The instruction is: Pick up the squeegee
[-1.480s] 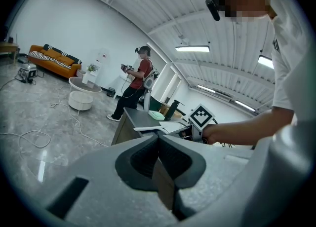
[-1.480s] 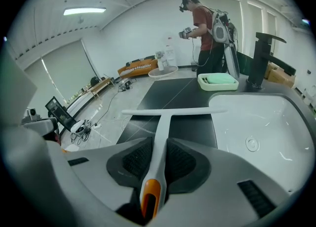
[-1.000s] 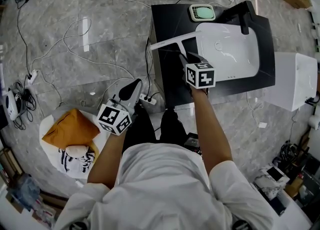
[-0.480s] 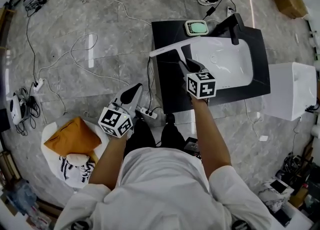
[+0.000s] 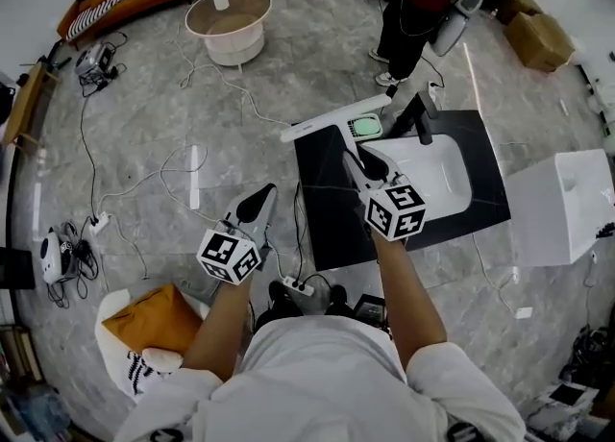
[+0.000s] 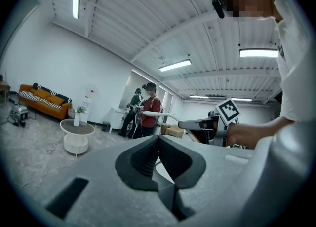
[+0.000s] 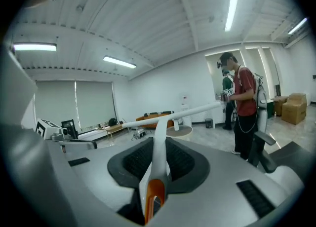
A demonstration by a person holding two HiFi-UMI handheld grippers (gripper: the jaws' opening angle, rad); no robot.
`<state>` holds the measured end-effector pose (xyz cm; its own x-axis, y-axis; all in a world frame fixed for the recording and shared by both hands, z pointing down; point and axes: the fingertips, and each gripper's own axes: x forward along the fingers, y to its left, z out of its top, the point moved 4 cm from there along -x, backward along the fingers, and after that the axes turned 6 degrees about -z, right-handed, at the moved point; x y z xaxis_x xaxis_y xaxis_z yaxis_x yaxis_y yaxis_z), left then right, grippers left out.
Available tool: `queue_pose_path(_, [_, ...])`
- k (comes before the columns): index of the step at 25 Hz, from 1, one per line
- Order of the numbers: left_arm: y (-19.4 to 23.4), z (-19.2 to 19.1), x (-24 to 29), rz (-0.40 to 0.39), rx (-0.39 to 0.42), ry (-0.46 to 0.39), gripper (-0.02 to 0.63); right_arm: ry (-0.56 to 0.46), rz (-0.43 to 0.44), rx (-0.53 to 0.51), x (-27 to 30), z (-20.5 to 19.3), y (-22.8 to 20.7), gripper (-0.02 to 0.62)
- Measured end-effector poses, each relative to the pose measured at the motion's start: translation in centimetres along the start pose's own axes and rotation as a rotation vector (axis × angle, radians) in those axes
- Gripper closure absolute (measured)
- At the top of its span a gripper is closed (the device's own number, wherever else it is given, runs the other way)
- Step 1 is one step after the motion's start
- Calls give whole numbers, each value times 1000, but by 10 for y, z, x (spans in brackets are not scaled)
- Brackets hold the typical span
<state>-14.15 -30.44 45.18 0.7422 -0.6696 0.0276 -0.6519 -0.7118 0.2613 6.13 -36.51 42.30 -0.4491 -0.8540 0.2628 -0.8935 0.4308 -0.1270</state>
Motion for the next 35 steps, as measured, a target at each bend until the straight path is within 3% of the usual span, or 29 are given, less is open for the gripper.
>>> queue_pose_path(8, [-11, 91, 19, -8, 128, -81, 597, -303, 46, -57, -51, 105, 8, 512])
queue_pose_path(13, [-30, 139, 22, -14, 203, -118, 597, -437, 69, -78, -92, 147, 13, 512])
queue_pose_path(22, [-69, 202, 23, -12, 316, -150, 597, -515, 15, -140, -148, 174, 4, 512])
queue_pose_path(26, [-78, 208, 21, 1, 373, -130, 597, -529, -3, -143, -157, 176, -3, 512])
queue_pose_path(35, [-83, 203, 16, -43, 372, -117, 597, -532, -4, -129, -157, 172, -1, 512])
